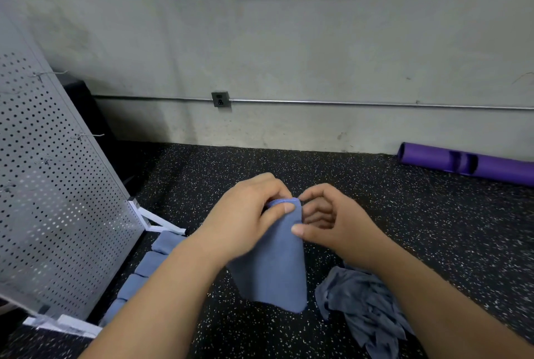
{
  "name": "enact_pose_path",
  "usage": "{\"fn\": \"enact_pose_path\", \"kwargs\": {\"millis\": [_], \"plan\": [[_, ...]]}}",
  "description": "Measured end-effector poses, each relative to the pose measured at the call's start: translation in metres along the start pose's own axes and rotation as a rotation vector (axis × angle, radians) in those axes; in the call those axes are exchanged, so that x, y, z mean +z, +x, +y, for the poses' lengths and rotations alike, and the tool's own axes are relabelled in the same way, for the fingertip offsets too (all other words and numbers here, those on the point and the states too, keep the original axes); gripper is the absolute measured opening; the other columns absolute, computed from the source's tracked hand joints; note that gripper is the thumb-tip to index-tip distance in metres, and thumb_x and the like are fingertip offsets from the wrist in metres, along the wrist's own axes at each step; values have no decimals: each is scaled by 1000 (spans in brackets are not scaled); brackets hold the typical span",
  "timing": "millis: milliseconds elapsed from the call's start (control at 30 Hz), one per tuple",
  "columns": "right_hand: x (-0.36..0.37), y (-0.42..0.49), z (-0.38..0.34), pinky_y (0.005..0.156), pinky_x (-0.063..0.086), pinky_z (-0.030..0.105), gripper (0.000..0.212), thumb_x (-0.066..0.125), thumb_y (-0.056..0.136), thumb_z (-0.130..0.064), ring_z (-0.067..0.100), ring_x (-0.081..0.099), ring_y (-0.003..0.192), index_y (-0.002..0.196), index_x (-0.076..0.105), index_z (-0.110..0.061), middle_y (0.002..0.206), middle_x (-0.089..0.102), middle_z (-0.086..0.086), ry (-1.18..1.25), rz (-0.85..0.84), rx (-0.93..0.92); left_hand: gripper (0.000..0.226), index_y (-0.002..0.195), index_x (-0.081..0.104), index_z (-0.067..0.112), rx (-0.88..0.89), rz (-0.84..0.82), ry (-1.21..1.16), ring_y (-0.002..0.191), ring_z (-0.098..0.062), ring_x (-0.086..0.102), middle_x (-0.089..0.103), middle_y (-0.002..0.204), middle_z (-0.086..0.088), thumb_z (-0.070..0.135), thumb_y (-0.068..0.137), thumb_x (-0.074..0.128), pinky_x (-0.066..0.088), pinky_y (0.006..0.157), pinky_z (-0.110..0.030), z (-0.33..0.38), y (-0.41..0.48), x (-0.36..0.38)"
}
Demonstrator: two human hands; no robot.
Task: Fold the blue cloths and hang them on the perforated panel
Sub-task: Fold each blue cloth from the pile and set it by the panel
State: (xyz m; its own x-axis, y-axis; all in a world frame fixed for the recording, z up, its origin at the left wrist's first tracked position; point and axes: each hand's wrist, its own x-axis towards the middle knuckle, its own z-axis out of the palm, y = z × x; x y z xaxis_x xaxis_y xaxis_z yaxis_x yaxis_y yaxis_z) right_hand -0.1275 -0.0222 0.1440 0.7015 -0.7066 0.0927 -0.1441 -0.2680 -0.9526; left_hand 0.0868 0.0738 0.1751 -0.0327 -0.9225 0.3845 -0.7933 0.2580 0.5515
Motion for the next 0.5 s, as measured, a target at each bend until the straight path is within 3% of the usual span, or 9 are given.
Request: {"fn": "enact_pose_path", "kwargs": {"millis": [133, 233, 333, 400, 500], "plan": [[8, 5, 20, 95, 58, 35, 40, 91, 82, -31, 12, 72, 100, 115, 69, -36, 103, 77, -6, -246, -88, -9, 3, 104, 72, 32, 41, 55, 23, 94, -8, 65, 66, 98, 18, 35, 103, 70, 53, 84, -36, 2, -1, -11], [16, 6, 26, 75, 50, 21, 17, 84, 87, -34, 1, 66, 82, 95, 69, -31, 88, 72, -16, -428, -70, -11, 3, 105, 73, 29, 8, 116, -59, 96, -11, 69, 70, 97, 17, 29, 102, 72, 54, 85, -29, 1, -3, -17], [15, 9, 32, 58, 36, 21, 28, 78, 90, -33, 6, 47, 61, 75, 56, -27, 68, 58, -17, -540, -27, -32, 6, 104, 72, 29, -86, 181, -178, 92, -11, 69, 72, 94, 14, 23, 103, 71, 51, 82, -23, -7, -5, -24], [8, 10, 33, 58, 36, 24, 30, 77, 91, -32, 8, 46, 62, 72, 53, -33, 68, 57, -17, -548, -15, -32, 8, 104, 71, 29, -135, 227, -219, 88, -7, 67, 71, 93, 15, 21, 104, 69, 48, 80, -18, -15, -7, -30], [-10, 10, 28, 73, 51, 29, 12, 79, 92, -33, 4, 61, 76, 88, 70, -38, 83, 69, -19, -538, -1, -13, 8, 104, 68, 27, -197, 325, -261, 85, -5, 62, 69, 92, 14, 20, 106, 66, 47, 79, -19, -30, -8, -37]]}}
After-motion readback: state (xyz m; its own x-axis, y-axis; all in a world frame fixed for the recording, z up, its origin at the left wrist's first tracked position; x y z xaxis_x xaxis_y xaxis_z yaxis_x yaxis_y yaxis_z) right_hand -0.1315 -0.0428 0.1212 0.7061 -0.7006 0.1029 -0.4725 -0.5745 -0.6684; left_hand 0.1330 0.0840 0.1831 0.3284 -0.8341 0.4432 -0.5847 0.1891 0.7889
